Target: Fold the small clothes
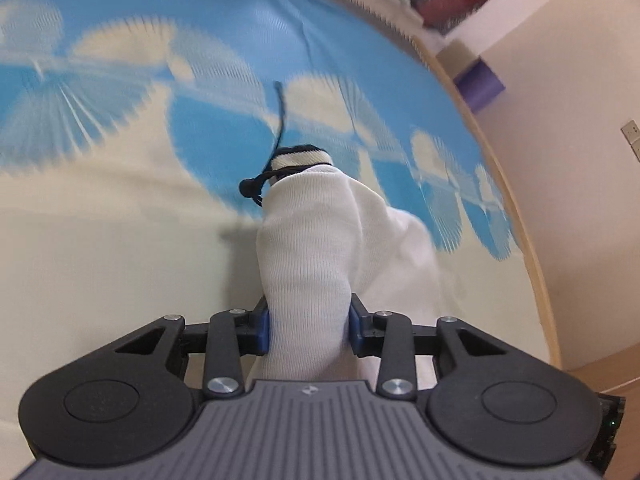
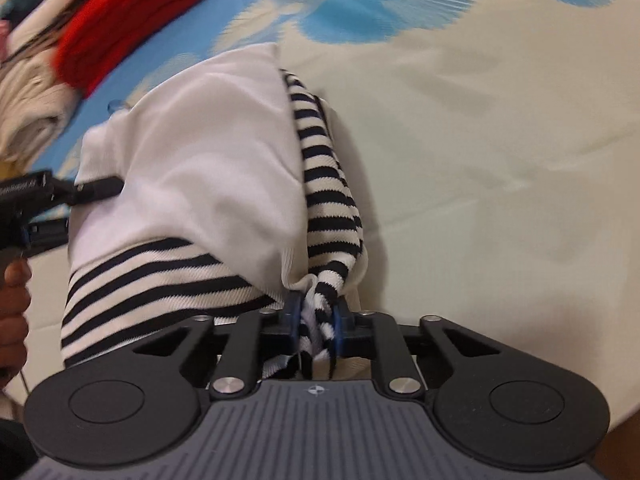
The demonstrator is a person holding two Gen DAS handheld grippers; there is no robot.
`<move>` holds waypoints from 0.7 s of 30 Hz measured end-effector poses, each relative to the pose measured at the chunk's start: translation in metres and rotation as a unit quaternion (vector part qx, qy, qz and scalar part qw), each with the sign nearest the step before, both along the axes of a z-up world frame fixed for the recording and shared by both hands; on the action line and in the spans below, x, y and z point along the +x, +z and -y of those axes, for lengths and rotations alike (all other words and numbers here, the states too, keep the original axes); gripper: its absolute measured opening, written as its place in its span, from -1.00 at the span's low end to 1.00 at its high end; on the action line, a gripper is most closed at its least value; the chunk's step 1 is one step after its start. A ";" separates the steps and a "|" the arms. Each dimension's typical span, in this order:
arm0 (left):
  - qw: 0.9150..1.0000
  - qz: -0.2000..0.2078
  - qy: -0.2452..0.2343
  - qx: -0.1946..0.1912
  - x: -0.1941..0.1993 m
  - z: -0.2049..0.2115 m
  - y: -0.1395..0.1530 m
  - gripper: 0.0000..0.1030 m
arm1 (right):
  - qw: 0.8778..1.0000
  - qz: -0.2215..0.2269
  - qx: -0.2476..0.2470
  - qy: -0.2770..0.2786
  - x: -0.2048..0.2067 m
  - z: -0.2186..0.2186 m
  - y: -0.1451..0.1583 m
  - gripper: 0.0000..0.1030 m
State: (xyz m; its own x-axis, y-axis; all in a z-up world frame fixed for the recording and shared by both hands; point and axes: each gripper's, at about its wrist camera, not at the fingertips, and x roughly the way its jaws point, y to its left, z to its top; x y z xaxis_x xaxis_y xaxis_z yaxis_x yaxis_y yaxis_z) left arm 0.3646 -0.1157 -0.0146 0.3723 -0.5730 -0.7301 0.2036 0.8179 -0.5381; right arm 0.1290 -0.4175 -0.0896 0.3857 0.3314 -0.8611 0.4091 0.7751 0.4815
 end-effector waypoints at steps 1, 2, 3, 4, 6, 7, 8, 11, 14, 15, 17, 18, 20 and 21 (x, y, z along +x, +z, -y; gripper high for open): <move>1.000 0.010 0.007 0.006 0.002 -0.012 0.007 -0.22 | 1.000 0.008 0.005 0.006 0.005 -0.008 0.002 -0.75; 1.000 0.017 0.018 0.008 0.004 -0.024 0.012 -0.22 | 1.000 0.016 0.009 0.014 0.012 -0.017 0.005 -0.76; 0.999 0.024 0.029 0.015 0.006 -0.038 0.018 -0.22 | 0.999 0.026 0.014 0.019 0.020 -0.027 0.008 -0.77; 0.999 0.030 0.038 0.021 0.009 -0.049 0.022 -0.21 | 0.999 0.035 0.021 0.023 0.026 -0.035 0.010 -0.78; 0.997 0.034 0.066 0.029 0.015 -0.073 0.028 -0.13 | 0.998 0.053 0.035 0.030 0.042 -0.055 0.017 -0.79; 0.995 0.036 0.084 0.038 0.017 -0.083 0.030 -0.01 | 0.997 0.062 0.039 0.034 0.048 -0.064 0.020 -0.79; 0.992 0.040 0.108 0.048 0.019 -0.093 0.033 0.05 | 0.996 0.073 0.042 0.039 0.053 -0.074 0.024 -0.79; 0.981 0.068 0.163 0.078 0.022 -0.119 0.044 0.05 | 0.994 0.082 0.043 0.051 0.065 -0.095 0.028 -0.80; 0.985 0.060 0.131 0.091 0.014 -0.123 0.054 0.05 | 0.996 0.061 0.042 0.058 0.075 -0.106 0.023 -0.80; 0.986 0.064 0.114 0.102 0.005 -0.121 0.059 0.05 | 0.996 0.055 0.030 0.060 0.076 -0.108 0.023 -0.80; 0.987 0.067 0.078 0.125 -0.012 -0.118 0.071 0.05 | 0.998 0.040 0.020 0.053 0.073 -0.109 0.022 -0.80; 0.986 0.065 0.063 0.138 -0.020 -0.115 0.078 0.05 | 0.998 0.034 0.028 0.045 0.071 -0.105 0.021 -0.80; 0.984 0.075 0.041 0.158 -0.042 -0.114 0.087 0.05 | 0.998 0.032 0.028 0.043 0.072 -0.103 0.022 -0.80; 0.981 0.083 0.030 0.170 -0.053 -0.113 0.090 0.05 | 0.998 0.035 0.024 0.046 0.072 -0.104 0.025 -0.80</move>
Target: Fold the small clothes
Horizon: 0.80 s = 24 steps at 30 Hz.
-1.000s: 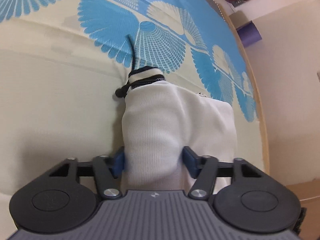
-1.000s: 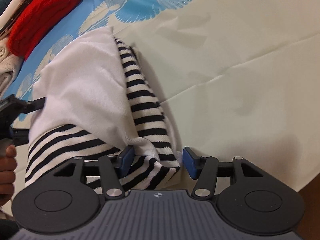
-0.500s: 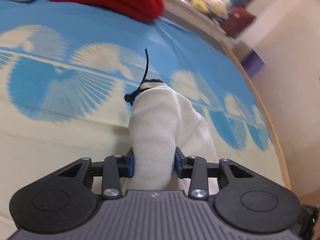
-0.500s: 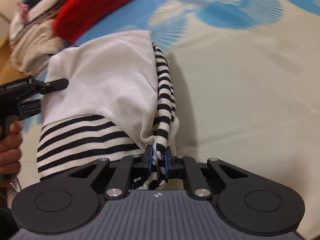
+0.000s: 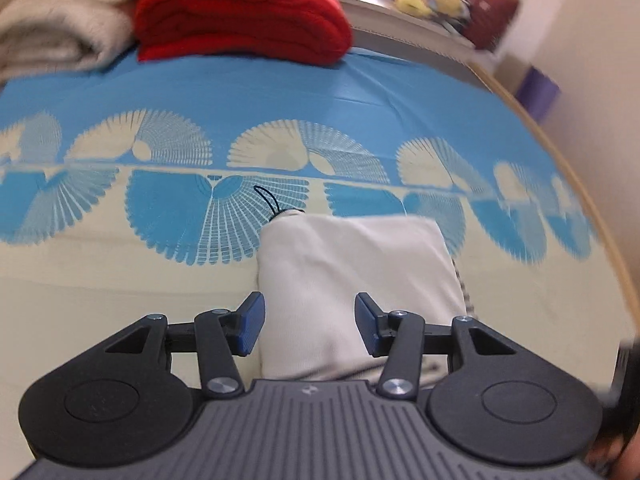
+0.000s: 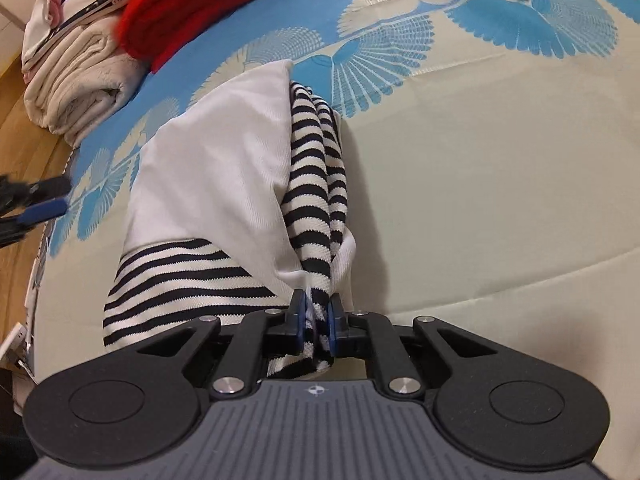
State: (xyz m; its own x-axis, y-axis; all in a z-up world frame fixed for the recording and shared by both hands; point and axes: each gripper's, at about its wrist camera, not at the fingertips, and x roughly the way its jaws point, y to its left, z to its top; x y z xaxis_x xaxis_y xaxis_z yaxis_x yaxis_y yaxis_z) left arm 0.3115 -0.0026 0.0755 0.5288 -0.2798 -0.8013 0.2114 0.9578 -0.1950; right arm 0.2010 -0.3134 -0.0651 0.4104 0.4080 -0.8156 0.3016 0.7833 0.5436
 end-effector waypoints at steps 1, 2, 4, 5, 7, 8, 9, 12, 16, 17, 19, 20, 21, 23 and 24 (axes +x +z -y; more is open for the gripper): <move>1.000 0.003 -0.014 0.011 -0.010 0.001 0.001 0.05 | 1.000 0.002 -0.001 0.000 -0.004 -0.002 0.002 -0.80; 1.000 0.008 -0.021 0.017 -0.021 0.001 -0.003 0.05 | 1.000 0.005 -0.001 -0.001 -0.005 -0.002 0.004 -0.80; 1.000 0.011 -0.017 0.018 -0.034 -0.001 -0.018 -0.02 | 1.000 0.013 0.000 -0.004 -0.009 -0.002 0.008 -0.78; 1.000 -0.012 -0.018 0.010 -0.037 -0.001 -0.033 -0.19 | 1.000 0.016 -0.002 -0.003 -0.010 -0.003 0.011 -0.78; 0.996 -0.081 -0.021 0.000 -0.031 0.003 -0.061 -0.49 | 1.000 0.023 -0.015 -0.002 -0.013 -0.002 0.016 -0.70; 0.995 -0.093 -0.030 0.001 -0.030 0.008 -0.070 -0.50 | 0.999 0.030 -0.020 -0.007 -0.013 0.000 0.019 -0.70; 0.994 -0.095 -0.044 0.011 -0.030 0.015 -0.077 -0.50 | 0.999 0.041 -0.023 -0.015 -0.014 0.003 0.024 -0.70; 0.984 -0.086 -0.116 0.103 -0.044 0.044 -0.105 -0.49 | 0.995 0.088 -0.030 -0.028 -0.016 0.008 0.039 -0.68; 0.981 -0.069 -0.137 0.119 -0.051 0.048 -0.109 -0.50 | 0.993 0.114 -0.008 -0.017 -0.007 0.003 0.042 -0.29; 0.983 -0.076 -0.128 0.107 -0.049 0.043 -0.108 -0.49 | 0.994 0.110 -0.012 -0.009 -0.002 -0.001 0.038 -0.23; 0.987 -0.088 -0.108 0.076 -0.045 0.031 -0.104 -0.48 | 0.996 0.091 -0.021 0.011 0.010 -0.008 0.028 -0.22; 0.989 -0.090 -0.101 0.065 -0.043 0.028 -0.101 -0.46 | 0.996 0.087 -0.023 0.017 0.014 -0.011 0.025 -0.22; 0.990 -0.090 -0.094 0.053 -0.041 0.024 -0.098 -0.46 | 0.996 0.086 -0.029 0.021 0.020 -0.012 0.022 -0.22; 0.992 -0.091 -0.080 0.035 -0.041 0.019 -0.090 -0.46 | 0.995 0.084 -0.040 0.025 0.029 -0.017 0.016 -0.22; 0.993 -0.088 -0.074 0.030 -0.041 0.016 -0.088 -0.46 | 0.995 0.082 -0.040 0.027 0.032 -0.018 0.013 -0.33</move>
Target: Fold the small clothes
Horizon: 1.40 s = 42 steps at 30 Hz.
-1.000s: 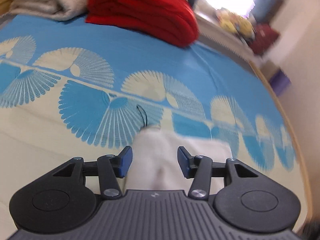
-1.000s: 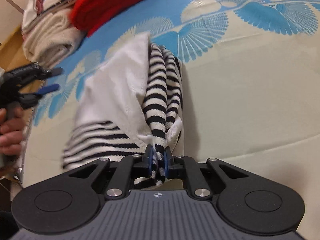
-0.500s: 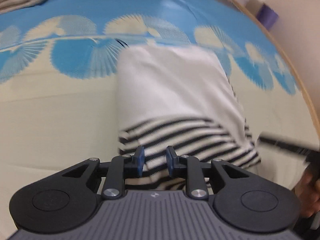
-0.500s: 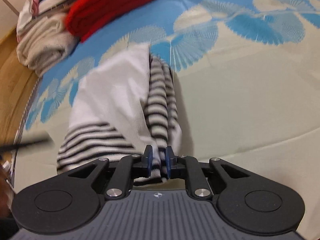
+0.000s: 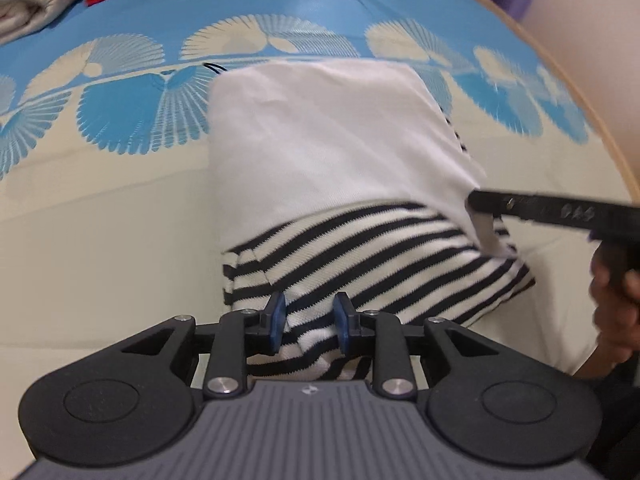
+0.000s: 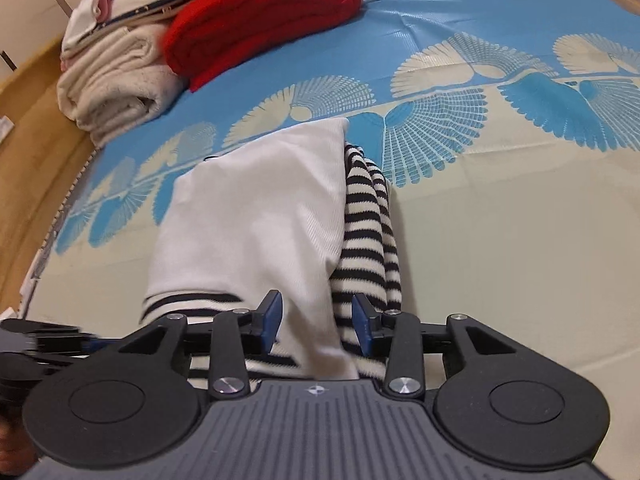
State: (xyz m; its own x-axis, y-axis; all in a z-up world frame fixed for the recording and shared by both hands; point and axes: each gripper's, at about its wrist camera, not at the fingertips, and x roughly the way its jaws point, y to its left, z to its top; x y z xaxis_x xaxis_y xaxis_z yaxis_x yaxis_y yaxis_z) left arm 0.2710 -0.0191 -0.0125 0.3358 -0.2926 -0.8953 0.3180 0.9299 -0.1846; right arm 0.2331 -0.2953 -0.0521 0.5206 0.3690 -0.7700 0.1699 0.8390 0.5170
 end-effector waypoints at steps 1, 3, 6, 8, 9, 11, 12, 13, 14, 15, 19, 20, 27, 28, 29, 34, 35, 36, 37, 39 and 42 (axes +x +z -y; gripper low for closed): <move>1.000 0.005 0.003 -0.003 0.002 0.000 0.003 -0.46 | 1.000 0.000 0.002 0.005 0.003 -0.001 -0.003 -0.49; 1.000 0.012 0.006 -0.013 0.002 -0.002 0.013 -0.46 | 1.000 0.007 0.003 0.020 0.005 -0.003 -0.002 -0.96; 0.999 0.022 0.011 -0.035 0.005 -0.004 0.022 -0.46 | 0.999 0.037 0.009 -0.006 -0.002 0.007 0.013 -0.98; 0.999 0.025 0.004 -0.043 0.005 -0.001 0.025 -0.46 | 0.997 0.048 0.032 -0.046 -0.010 0.026 0.025 -0.98; 0.999 0.022 -0.003 -0.041 0.005 0.002 0.024 -0.46 | 0.996 0.051 0.031 -0.060 -0.015 0.034 0.030 -0.98; 0.999 0.014 -0.023 -0.021 0.003 0.012 0.017 -0.45 | 0.997 0.036 0.011 -0.074 -0.020 0.043 0.031 -0.98; 0.999 0.009 -0.032 0.000 0.002 0.017 0.011 -0.45 | 0.997 0.017 0.012 -0.080 -0.022 0.047 0.025 -0.98; 0.999 0.002 -0.040 0.029 0.001 0.021 0.003 -0.44 | 0.997 -0.007 0.022 -0.080 -0.022 0.050 0.015 -0.98; 0.998 -0.006 -0.044 0.051 0.001 0.024 -0.003 -0.43 | 0.997 -0.028 0.030 -0.070 -0.020 0.049 0.005 -0.98; 0.997 -0.010 -0.044 0.058 0.002 0.024 -0.007 -0.41 | 0.997 -0.048 0.029 -0.053 -0.018 0.043 -0.004 -0.97; 0.999 -0.017 -0.024 0.034 0.006 0.015 0.000 -0.42 | 0.997 -0.068 -0.029 -0.022 -0.010 0.020 -0.017 -0.94; 0.999 -0.013 -0.021 0.024 0.005 0.012 0.004 -0.42 | 0.997 -0.067 -0.028 -0.027 -0.010 0.019 -0.015 -0.89; 0.997 -0.011 -0.070 0.027 -0.002 0.019 0.004 -0.38 | 0.999 0.038 -0.028 0.028 -0.033 0.016 0.036 -0.86; 0.996 -0.011 -0.075 0.044 -0.003 0.023 -0.002 -0.36 | 0.997 0.040 -0.011 0.062 -0.035 0.010 0.035 -0.86; 0.995 -0.010 -0.080 0.054 -0.004 0.026 -0.005 -0.36 | 0.995 0.036 -0.001 0.090 -0.036 0.003 0.031 -0.86; 0.998 0.000 -0.062 0.020 0.005 0.023 0.010 -0.35 | 0.984 -0.064 -0.075 0.147 -0.033 -0.016 -0.017 -0.91; 0.999 0.017 -0.050 0.006 0.007 0.019 0.018 -0.35 | 0.985 -0.070 -0.070 0.141 -0.034 -0.013 -0.019 -0.91; 0.999 0.034 -0.039 -0.014 0.012 0.014 0.025 -0.35 | 0.987 -0.072 -0.059 0.133 -0.033 -0.009 -0.019 -0.91; 0.998 0.049 -0.028 -0.038 0.016 0.010 0.032 -0.34 | 0.988 -0.072 -0.050 0.126 -0.033 -0.006 -0.017 -0.91; 0.997 0.054 -0.009 -0.049 0.025 0.008 0.030 -0.34 | 0.988 -0.072 -0.051 0.129 -0.036 -0.005 -0.017 -0.91; 1.000 0.016 -0.013 0.003 0.035 0.018 -0.004 -0.25 | 0.986 -0.070 -0.063 0.140 -0.039 -0.008 -0.020 -0.91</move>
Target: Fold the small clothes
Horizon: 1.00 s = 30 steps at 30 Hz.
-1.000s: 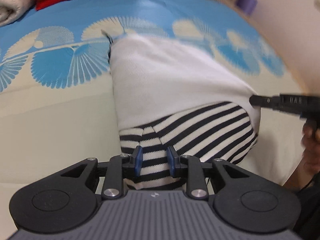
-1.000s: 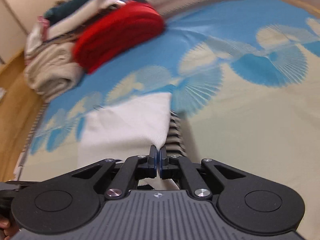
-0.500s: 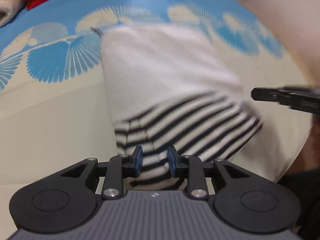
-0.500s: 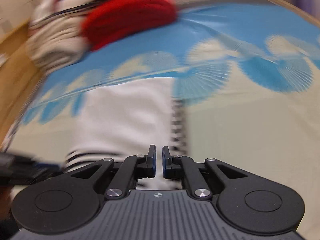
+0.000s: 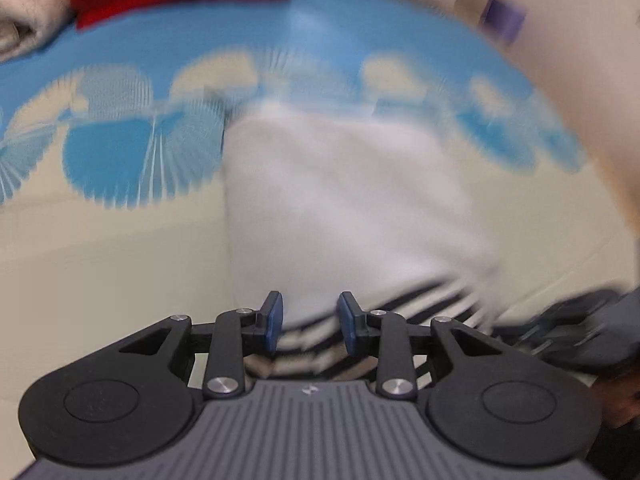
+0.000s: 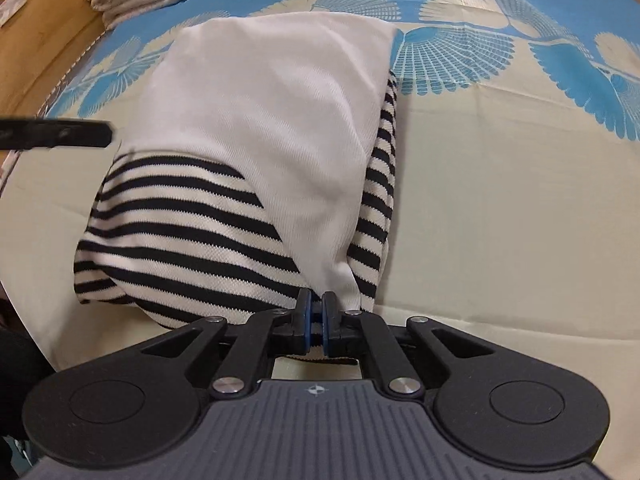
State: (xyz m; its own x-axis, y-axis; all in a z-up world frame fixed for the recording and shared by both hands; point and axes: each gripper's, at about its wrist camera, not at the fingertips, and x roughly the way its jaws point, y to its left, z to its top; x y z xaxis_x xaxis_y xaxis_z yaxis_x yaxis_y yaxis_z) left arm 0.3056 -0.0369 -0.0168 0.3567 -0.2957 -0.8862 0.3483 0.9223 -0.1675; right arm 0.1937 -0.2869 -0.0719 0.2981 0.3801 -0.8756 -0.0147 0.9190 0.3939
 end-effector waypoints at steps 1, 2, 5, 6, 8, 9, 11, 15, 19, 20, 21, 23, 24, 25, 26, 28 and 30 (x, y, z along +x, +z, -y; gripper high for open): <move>0.999 -0.008 -0.007 0.034 0.001 0.005 -0.011 -0.08 | 1.000 -0.001 0.002 -0.001 0.002 0.000 0.001 -0.91; 0.999 -0.003 -0.008 0.047 0.002 0.009 -0.013 0.00 | 1.000 -0.003 0.005 -0.003 0.003 0.001 0.001 -0.91; 1.000 0.008 0.018 -0.006 0.008 -0.003 -0.003 -0.01 | 1.000 -0.010 0.011 -0.010 0.009 0.003 0.001 -0.91; 0.999 0.014 0.031 -0.019 0.009 -0.006 0.000 -0.02 | 1.000 -0.011 0.011 -0.011 0.010 0.004 0.003 -0.91; 0.997 0.044 0.050 -0.048 0.011 -0.013 0.009 -0.03 | 1.000 -0.005 0.016 -0.014 0.010 0.007 0.010 -0.91; 0.995 0.056 0.057 -0.060 0.011 -0.016 0.012 -0.03 | 1.000 0.000 0.017 -0.017 0.012 0.009 0.013 -0.89; 0.992 0.071 0.068 -0.076 0.020 -0.019 0.014 -0.03 | 0.999 0.019 0.022 -0.028 0.015 0.015 0.024 -0.89; 0.996 0.053 0.058 -0.044 0.036 -0.007 -0.008 -0.02 | 0.993 0.070 0.045 -0.085 0.025 0.029 0.041 -0.81; 0.996 0.049 0.069 -0.042 0.049 -0.003 -0.014 0.02 | 0.984 0.113 0.040 -0.132 0.045 0.028 0.044 -0.63; 0.995 0.048 0.077 -0.049 0.052 -0.005 -0.013 0.02 | 0.984 0.116 0.024 -0.133 0.052 0.025 0.043 -0.63; 0.994 0.051 0.084 -0.055 0.053 -0.009 -0.011 0.02 | 0.984 0.121 0.006 -0.134 0.059 0.021 0.041 -0.62; 0.991 0.069 0.094 -0.068 0.053 -0.012 -0.002 0.02 | 0.981 0.127 -0.004 -0.144 0.072 0.016 0.036 -0.58; 0.989 0.079 0.098 -0.074 0.051 -0.013 0.001 0.02 | 0.980 0.130 -0.002 -0.149 0.078 0.015 0.033 -0.56; 0.988 0.085 0.100 -0.079 0.052 -0.012 0.004 0.02 | 0.979 0.136 -0.007 -0.152 0.084 0.013 0.031 -0.54; 0.988 0.088 0.100 -0.079 0.053 -0.012 0.004 0.02 | 0.978 0.143 -0.016 -0.152 0.091 0.010 0.030 -0.50; 0.988 0.088 0.102 -0.070 0.058 -0.008 0.001 0.02 | 0.977 0.151 -0.039 -0.144 0.102 0.004 0.024 -0.47; 0.990 0.076 0.105 -0.057 0.064 -0.006 -0.006 0.03 | 0.979 0.135 -0.066 -0.135 0.113 -0.001 0.011 -0.47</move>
State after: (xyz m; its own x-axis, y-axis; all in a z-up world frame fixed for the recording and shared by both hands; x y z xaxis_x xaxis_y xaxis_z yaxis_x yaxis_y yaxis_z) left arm 0.3697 -0.0313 -0.0233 0.5471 -0.2959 -0.7830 0.1801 0.9551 -0.2351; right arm 0.3065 -0.2864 -0.0608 0.5995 0.1441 -0.7873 0.1488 0.9464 0.2866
